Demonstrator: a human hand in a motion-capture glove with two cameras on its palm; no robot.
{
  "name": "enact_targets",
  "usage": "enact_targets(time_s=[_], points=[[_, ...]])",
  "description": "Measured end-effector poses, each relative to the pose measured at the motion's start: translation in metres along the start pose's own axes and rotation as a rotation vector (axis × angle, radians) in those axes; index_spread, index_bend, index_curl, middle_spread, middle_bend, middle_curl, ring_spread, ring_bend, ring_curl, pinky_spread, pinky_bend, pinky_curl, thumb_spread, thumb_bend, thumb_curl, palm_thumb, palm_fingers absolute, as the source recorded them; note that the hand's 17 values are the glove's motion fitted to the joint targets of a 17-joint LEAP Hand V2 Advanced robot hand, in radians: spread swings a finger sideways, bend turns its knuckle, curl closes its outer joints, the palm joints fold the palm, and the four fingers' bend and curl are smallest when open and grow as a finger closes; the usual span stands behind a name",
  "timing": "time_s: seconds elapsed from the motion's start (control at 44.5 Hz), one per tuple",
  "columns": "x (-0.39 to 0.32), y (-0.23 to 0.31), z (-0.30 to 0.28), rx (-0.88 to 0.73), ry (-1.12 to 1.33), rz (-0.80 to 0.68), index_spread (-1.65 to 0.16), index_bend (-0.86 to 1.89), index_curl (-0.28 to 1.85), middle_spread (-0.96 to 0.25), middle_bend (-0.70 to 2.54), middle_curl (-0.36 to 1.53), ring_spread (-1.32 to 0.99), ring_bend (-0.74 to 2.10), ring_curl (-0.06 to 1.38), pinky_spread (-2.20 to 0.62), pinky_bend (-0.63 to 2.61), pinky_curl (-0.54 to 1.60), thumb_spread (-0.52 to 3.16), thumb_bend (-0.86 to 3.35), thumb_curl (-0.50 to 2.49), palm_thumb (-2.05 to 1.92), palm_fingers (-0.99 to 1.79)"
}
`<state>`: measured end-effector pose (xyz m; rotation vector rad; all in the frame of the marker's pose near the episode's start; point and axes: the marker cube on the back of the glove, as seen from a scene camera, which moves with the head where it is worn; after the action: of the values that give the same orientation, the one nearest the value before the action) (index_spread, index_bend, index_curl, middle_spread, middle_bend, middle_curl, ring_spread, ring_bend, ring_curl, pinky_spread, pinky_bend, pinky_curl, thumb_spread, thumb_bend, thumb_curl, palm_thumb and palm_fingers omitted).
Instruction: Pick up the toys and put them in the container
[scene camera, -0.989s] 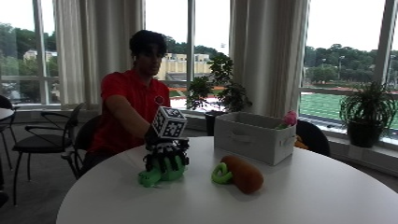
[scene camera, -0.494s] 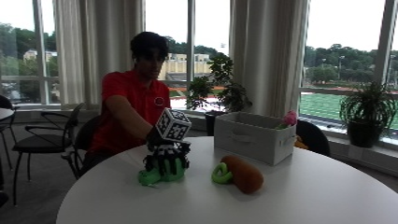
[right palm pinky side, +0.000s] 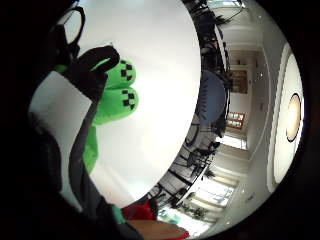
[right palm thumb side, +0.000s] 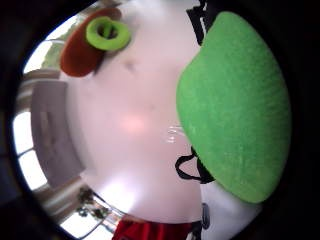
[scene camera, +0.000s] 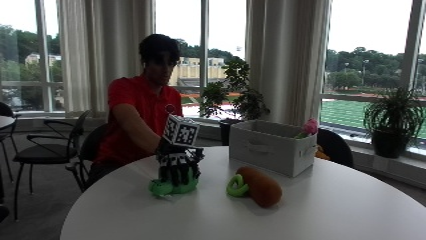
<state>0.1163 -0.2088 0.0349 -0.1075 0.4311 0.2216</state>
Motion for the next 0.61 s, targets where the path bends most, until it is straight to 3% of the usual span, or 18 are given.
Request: enact_targets(time_s=[0.382,0.607], points=[[0.003,0.003,-0.028,0.088,0.063,-0.052,-0.48,0.28,0.39,-0.46,0.53,0.54,-0.51,0.92,0.41,-0.26,1.13,0.31,0.95,0.10,0.69,0.71,0.72],[-0.001,0.016,-0.094,0.162,0.015,-0.031,-0.51,0.34,0.48,-0.49,0.55,0.58,-0.53,0.92,0.42,-0.29,1.05,0.30,0.83,0.09,0.77,0.75,0.77]])
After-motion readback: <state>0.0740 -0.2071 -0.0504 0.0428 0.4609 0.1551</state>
